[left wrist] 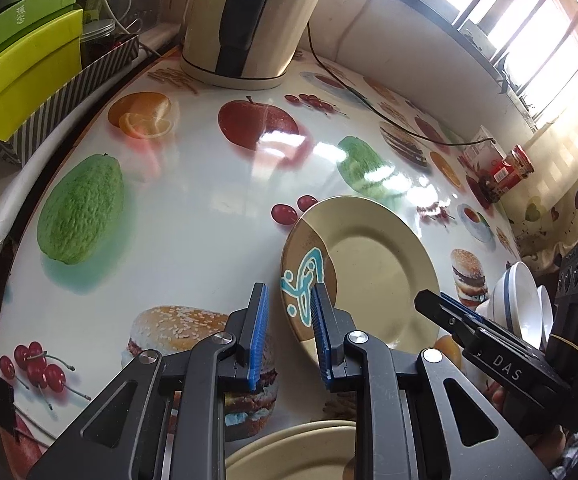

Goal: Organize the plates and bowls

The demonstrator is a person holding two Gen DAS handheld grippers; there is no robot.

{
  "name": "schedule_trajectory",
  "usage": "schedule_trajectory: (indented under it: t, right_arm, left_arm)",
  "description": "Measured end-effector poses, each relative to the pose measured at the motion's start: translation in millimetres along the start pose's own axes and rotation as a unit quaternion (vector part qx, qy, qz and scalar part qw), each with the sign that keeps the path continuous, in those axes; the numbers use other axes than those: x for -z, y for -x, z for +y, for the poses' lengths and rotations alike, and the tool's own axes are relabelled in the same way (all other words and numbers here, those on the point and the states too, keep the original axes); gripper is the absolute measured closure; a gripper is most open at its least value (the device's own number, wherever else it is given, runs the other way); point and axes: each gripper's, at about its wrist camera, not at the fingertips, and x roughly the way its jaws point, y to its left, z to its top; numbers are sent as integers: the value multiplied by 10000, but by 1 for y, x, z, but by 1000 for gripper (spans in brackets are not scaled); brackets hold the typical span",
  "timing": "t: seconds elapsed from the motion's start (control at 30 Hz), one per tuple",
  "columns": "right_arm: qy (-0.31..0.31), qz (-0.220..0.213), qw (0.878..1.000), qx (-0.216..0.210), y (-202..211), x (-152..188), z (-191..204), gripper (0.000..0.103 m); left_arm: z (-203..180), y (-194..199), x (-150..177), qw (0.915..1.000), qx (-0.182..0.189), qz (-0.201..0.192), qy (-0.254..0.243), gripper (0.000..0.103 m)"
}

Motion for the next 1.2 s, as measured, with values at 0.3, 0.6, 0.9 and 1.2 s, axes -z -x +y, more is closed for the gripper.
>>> schedule_trajectory:
  t: [0.3,0.6,0.9,1.2]
  right_arm:
    - [28,33,10000,-20,-7,-4,0,69]
    - [21,10,10000,-16,-9,-6,-1,73]
    - [-4,-7,10000,29,-9,-6,-1,80]
    - [-57,-22,10000,-20,-8,-6,-3,82]
  left_arm:
    - [-1,-11,-2,9999,-12,125,66,81]
    - [-3,-17,-1,9998,-56,176,40,81]
    - [-3,-18,-1,9998,-78,160,58,84]
    - [-3,-17,0,9998,-81,146,83,85]
